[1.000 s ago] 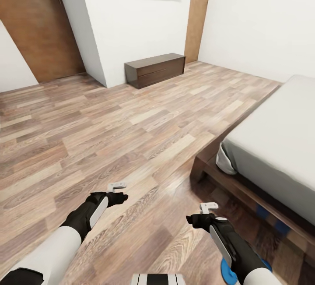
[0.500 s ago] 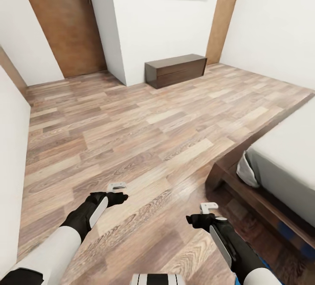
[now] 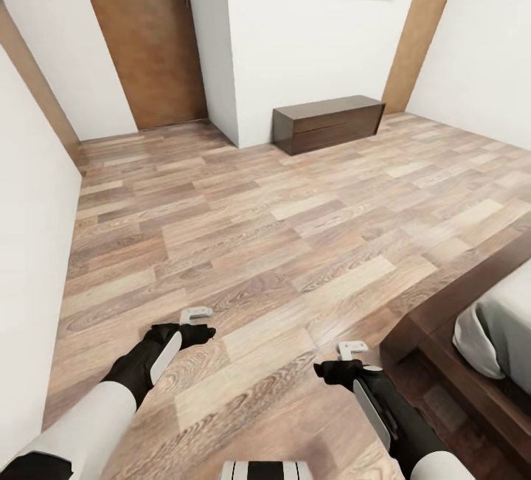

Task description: In the bedroom, move the book from the bed onto either nightstand, and place the two sandals side by side next to the bed.

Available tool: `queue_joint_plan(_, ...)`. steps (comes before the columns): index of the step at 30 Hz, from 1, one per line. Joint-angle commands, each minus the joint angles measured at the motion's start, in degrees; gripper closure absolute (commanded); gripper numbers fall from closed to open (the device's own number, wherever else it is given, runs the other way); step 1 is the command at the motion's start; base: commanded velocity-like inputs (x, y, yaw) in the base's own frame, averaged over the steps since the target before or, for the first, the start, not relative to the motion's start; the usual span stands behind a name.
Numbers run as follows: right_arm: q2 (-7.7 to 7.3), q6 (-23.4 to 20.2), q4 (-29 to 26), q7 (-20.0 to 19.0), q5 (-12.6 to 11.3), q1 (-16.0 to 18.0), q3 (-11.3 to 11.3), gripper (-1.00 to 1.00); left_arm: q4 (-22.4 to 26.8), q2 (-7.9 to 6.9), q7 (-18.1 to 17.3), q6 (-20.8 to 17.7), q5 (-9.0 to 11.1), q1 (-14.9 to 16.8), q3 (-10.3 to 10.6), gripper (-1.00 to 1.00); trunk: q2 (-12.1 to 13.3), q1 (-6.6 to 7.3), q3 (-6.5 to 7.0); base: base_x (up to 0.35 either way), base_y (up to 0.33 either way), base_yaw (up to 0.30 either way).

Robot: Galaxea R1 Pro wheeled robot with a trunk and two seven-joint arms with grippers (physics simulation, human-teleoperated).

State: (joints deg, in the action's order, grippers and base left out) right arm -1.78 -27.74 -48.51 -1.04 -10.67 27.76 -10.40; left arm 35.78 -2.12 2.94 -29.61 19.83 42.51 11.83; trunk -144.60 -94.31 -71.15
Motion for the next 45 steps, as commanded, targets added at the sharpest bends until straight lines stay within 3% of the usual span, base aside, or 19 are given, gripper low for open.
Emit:
queue_joint_plan(1, -0.06, -0.3, -0.1, 0.1, -0.3, 0.0, -0.1, -1.0, 0.1, -0.07, 0.3, -0.2, 0.5, 0.0, 0.3, -1.0, 0.0, -0.02, -0.05, 0.331, 0.109, 0.039)
queue_joint_plan(14, -0.77, 0.0, 0.0, 0.1, -0.4, -0.2, 0.0, -1.0, 0.1, -0.01, 0.4, 0.0, 0.4, -0.6, 0.4, -1.0, 0.0, -0.02, -0.05, 0.331, 0.063, 0.006)
queue_joint_plan(19, -0.66, 3.1, 1.0, 0.2, -0.5, -0.2, -0.2, -1.0, 0.0, 0.01, 0.4, 1.4, 0.4, -0.7, 0.4, -1.0, 0.0, -0.02, -0.05, 0.332, 0.002, 0.0)
queue_joint_plan(26, -0.41, 13.2, 6.7, 0.2, -0.4, -0.2, -0.2, -1.0, -3.0, -0.03, 0.4, 6.0, 0.4, -0.8, 0.3, -1.0, 0.0, -0.02, -0.05, 0.331, 0.0, 0.0)
queue_joint_plan(29, -0.35, 18.1, 9.4, 0.2, -0.4, -0.2, -0.2, -1.0, -7.0, -0.02, 0.4, 9.0, 0.3, -0.9, 0.3, -1.0, 0.0, -0.02, -0.05, 0.332, 0.0, 0.0)
queue_joint_plan(41, -0.43, 23.7, 13.6, 0.3, -0.5, -0.2, -0.1, -1.0, -21.4, 0.17, 0.1, 23.0, 0.1, -1.1, 0.3, -1.0, 0.0, -0.02, -0.05, 0.331, 0.0, 0.0)
queue_joint_plan(45, -0.36, 25.7, 15.9, 0.3, -0.3, -0.2, -0.2, -1.0, -25.2, 0.08, -1.6, 25.2, 0.2, -1.2, 0.3, -1.0, 0.0, -0.02, -0.05, 0.331, 0.048, 0.0)
